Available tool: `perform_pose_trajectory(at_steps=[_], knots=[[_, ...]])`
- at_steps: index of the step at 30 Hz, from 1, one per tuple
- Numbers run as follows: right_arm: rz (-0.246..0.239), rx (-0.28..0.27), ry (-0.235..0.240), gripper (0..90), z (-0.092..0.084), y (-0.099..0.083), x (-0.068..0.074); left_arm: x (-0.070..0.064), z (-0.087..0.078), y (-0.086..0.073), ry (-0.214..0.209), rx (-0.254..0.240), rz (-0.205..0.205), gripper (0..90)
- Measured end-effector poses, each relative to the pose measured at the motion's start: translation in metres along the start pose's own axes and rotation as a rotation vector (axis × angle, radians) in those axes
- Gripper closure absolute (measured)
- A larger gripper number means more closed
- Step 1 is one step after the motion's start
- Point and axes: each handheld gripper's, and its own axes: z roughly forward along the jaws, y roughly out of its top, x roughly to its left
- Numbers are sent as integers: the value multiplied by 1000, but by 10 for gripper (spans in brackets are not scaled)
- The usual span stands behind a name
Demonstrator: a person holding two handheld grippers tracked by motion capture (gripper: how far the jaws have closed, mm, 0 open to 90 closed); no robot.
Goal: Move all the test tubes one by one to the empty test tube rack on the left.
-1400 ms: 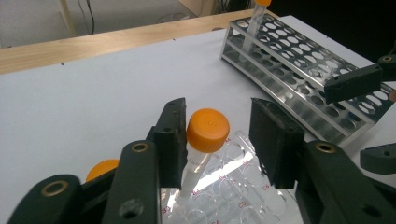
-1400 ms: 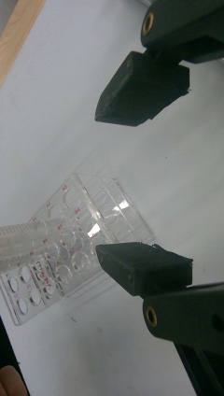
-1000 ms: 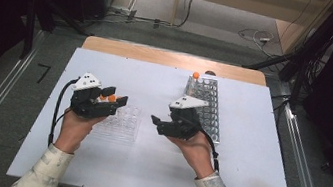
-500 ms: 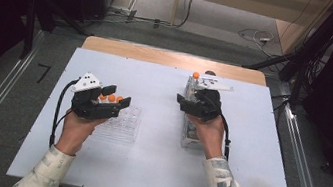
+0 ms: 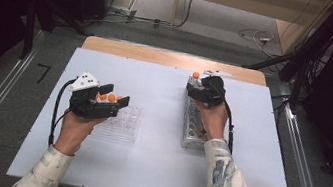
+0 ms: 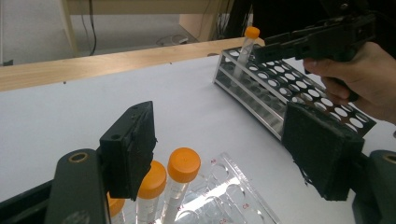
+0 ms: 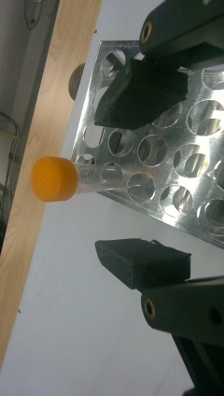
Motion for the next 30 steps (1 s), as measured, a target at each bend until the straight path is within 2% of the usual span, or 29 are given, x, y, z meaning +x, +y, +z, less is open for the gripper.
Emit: perform_pose_trajectory(at_steps=[2, 5, 7, 12, 19, 24, 30], knots=[[2, -2, -8, 398, 6, 0, 0, -1, 0, 0, -1, 2, 0, 267], [3, 25, -22, 456, 14, 2, -2, -1, 1, -1, -1, 10, 4, 267], [-10, 16, -31, 500, 16, 5, -1, -1, 2, -1, -2, 11, 4, 267], [-26, 47, -50, 578, 25, 10, 1, -1, 2, -1, -4, 10, 4, 267], [-15, 68, -73, 701, 30, 13, 0, -3, 3, -1, -9, 18, 12, 267], [-33, 62, -79, 716, 29, 13, 3, -3, 2, -1, -13, 15, 12, 267], [-32, 28, -80, 719, 23, 16, 4, -3, 2, -1, -13, 13, 10, 267]])
